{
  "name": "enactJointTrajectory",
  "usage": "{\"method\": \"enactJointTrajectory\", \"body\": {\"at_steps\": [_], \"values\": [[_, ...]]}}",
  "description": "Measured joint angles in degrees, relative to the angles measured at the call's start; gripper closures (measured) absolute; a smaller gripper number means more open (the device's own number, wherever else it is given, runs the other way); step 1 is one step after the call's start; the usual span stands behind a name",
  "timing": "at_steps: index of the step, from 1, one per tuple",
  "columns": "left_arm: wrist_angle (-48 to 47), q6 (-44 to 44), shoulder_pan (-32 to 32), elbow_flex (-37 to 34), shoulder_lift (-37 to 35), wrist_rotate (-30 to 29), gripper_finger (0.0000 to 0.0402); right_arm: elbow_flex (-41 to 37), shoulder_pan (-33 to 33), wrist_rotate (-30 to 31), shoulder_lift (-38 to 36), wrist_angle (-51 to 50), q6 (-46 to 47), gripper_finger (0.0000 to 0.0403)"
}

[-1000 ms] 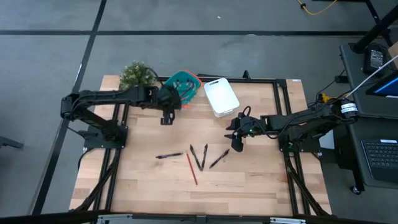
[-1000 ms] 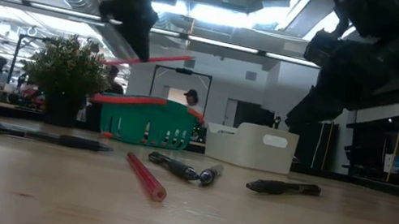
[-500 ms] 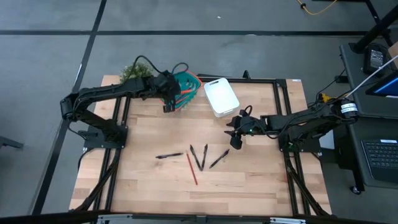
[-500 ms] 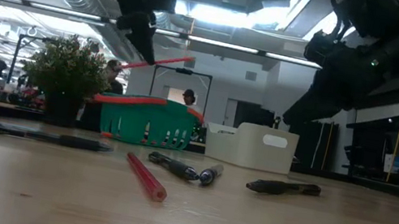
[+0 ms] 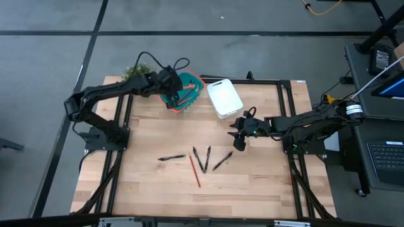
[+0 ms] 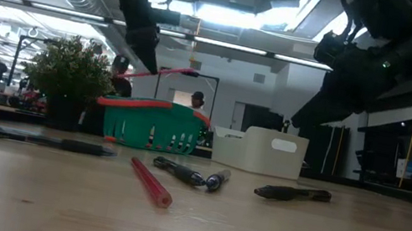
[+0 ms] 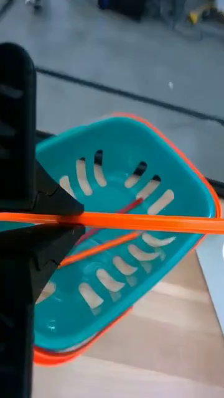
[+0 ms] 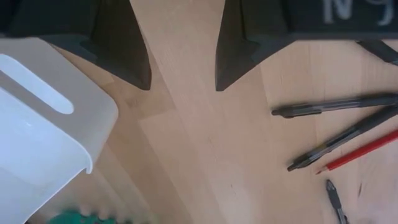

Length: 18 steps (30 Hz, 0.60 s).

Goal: Sort pens & pencils
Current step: Put the orange pencil into the green basket

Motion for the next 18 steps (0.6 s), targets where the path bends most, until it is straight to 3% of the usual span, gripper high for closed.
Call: {"method": "enactJointTrajectory", "body": {"at_steps": [18], "values": [[-2.95, 0.02, 6.54, -0.02, 2.17, 11.34, 0.0386, 0.02, -2.98, 0.02, 0.0, 1.46, -1.84, 0.0223]]}}
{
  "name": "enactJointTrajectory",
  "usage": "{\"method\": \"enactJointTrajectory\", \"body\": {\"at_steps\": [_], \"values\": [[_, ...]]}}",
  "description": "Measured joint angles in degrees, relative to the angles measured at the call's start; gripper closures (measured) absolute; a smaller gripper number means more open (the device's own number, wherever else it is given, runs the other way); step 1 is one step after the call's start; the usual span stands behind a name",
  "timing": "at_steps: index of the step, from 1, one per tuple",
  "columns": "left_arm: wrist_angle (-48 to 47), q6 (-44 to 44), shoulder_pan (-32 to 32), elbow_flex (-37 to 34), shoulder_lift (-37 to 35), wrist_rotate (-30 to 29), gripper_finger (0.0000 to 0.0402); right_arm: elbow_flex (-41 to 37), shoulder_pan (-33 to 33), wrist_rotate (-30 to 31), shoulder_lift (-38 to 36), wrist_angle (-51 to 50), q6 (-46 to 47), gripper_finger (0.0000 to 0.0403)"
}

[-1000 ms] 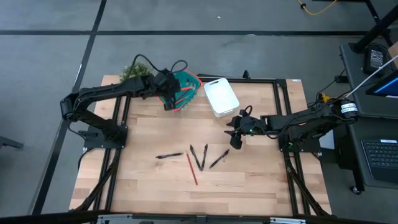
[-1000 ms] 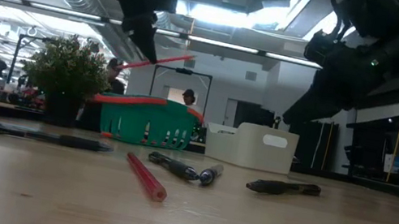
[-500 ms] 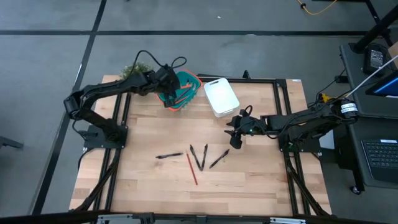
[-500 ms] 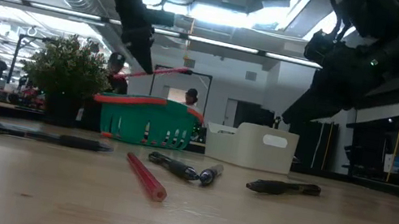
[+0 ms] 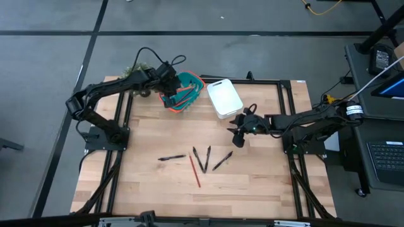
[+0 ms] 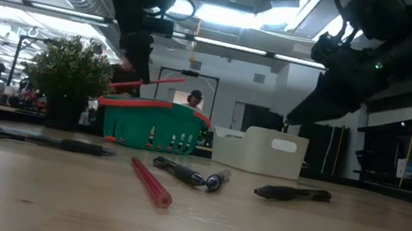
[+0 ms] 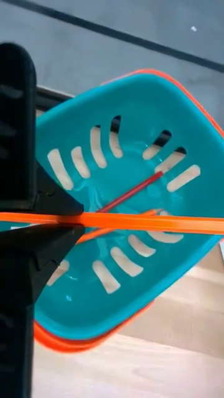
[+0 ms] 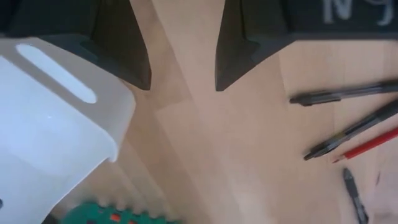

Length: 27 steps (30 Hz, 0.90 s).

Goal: Sort pens & pencils
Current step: Put the orange pencil into the green basket

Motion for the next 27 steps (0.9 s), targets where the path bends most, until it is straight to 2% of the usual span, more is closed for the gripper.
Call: {"method": "enactJointTrajectory", "body": {"at_steps": [7, 20, 27], "values": [[-1.15, 0.0, 0.64, 1.38, 3.06, 1.09, 0.0386, 0.0, -2.01, -0.02, 0.0, 0.76, -0.95, 0.0223], [-16.98, 1.1, 1.28, 19.6, 17.43, 0.85, 0.0386, 0.0, -2.77, -2.1, 0.0, 1.16, -2.8, 0.0223], [-18.4, 1.09, 1.51, 20.9, 19.92, 3.08, 0.0386, 0.02, -2.77, -2.14, 0.0, 0.62, -2.78, 0.0223]]}}
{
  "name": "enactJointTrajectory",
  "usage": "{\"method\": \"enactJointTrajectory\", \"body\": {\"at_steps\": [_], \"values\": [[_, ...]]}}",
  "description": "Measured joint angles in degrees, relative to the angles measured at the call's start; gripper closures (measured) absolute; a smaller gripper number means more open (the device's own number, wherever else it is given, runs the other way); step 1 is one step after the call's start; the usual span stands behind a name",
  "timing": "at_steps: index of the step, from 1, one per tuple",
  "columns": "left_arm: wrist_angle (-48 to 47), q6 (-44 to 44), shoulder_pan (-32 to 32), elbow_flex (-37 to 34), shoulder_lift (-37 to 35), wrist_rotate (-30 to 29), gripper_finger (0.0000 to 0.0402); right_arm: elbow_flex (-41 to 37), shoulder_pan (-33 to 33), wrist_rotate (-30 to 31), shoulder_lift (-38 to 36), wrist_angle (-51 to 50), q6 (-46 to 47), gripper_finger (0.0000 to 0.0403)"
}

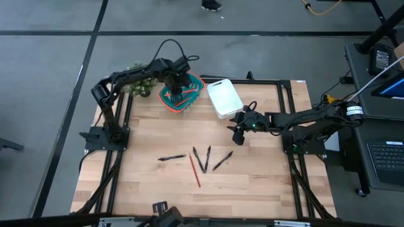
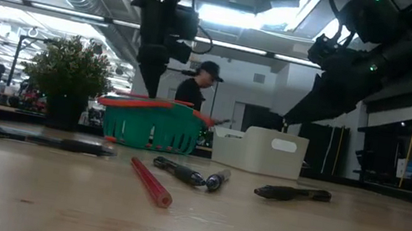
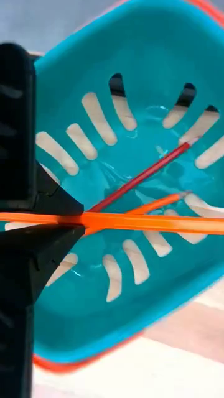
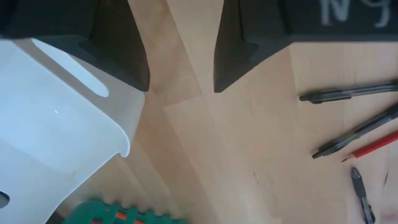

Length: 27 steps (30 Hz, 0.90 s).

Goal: Sort pens & pencils
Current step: Put the orange pencil into the green basket, then put the red pencil into the green basket

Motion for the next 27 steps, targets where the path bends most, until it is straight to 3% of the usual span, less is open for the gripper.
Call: {"method": "enactJointTrajectory", "body": {"at_steps": [16, 27], "values": [[0.72, -1.51, 0.64, -0.17, 3.73, 2.87, 0.0384, 0.0, 0.09, -0.78, 0.0, -0.19, 0.2, 0.0223], [3.12, -1.14, 0.11, -0.17, 3.73, 1.33, 0.0312, 0.02, 0.09, -1.51, 0.0, -0.2, 0.17, 0.0223]]}}
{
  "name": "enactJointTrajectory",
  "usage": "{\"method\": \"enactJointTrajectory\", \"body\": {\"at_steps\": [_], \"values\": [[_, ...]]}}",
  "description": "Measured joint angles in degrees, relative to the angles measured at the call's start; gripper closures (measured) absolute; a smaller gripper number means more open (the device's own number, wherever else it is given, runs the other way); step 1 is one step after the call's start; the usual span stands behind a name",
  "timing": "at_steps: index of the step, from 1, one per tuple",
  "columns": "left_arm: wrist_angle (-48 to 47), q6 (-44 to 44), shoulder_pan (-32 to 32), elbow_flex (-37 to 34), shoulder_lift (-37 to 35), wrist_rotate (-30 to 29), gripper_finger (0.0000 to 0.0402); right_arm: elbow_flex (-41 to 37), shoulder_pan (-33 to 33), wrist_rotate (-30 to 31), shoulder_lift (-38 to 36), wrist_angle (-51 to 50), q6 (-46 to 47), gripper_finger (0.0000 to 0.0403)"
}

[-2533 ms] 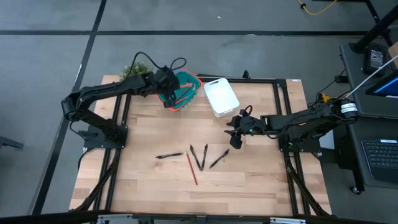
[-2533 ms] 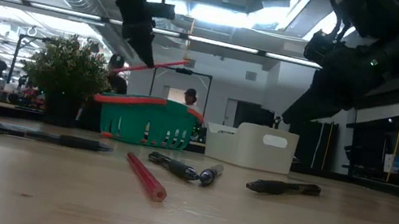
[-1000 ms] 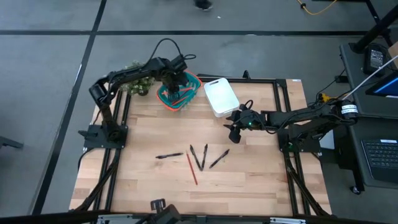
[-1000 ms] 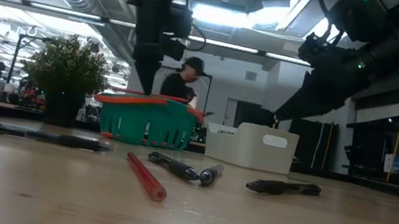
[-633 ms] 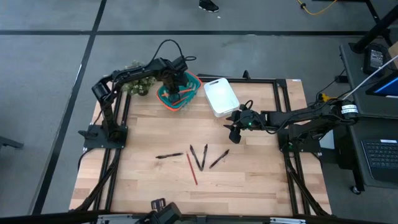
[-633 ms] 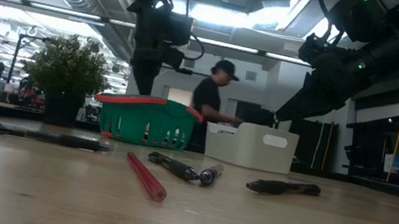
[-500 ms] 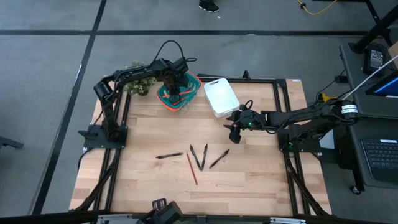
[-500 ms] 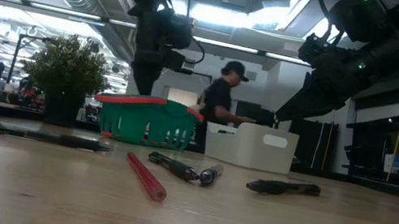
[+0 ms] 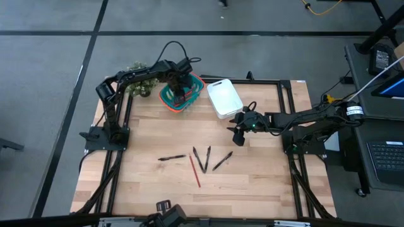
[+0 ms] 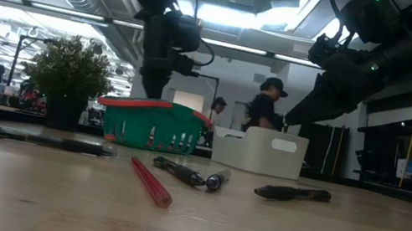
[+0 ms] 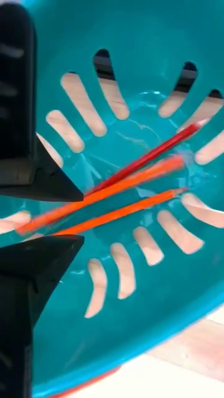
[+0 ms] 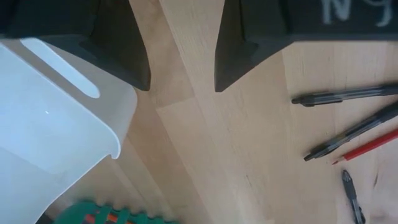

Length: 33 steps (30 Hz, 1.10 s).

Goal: Sort pens & pencils
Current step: Put the red pencil into the green basket

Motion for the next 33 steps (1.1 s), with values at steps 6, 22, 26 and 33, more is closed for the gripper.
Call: {"method": "enactJointTrajectory", "body": {"at_steps": [6, 22, 26, 33], "values": [[-1.82, -0.06, 0.02, 0.0, -0.71, -1.49, 0.0306, 0.0, 0.0, 0.04, 0.0, 0.04, 0.05, 0.0223], [-4.39, -0.62, -11.71, 0.02, -15.68, 16.73, 0.0306, 0.0, 0.0, 0.07, 0.0, -0.7, 1.65, 0.0223], [-4.65, -2.95, -17.6, 0.02, -16.06, 18.67, 0.0305, 0.0, -0.01, 0.04, 0.0, -0.68, 4.23, 0.0223], [-3.21, -3.26, -27.63, 0.04, -14.93, 11.17, 0.0305, 0.0, 0.0, 0.0, 0.0, -0.66, 4.44, 0.0223]]}}
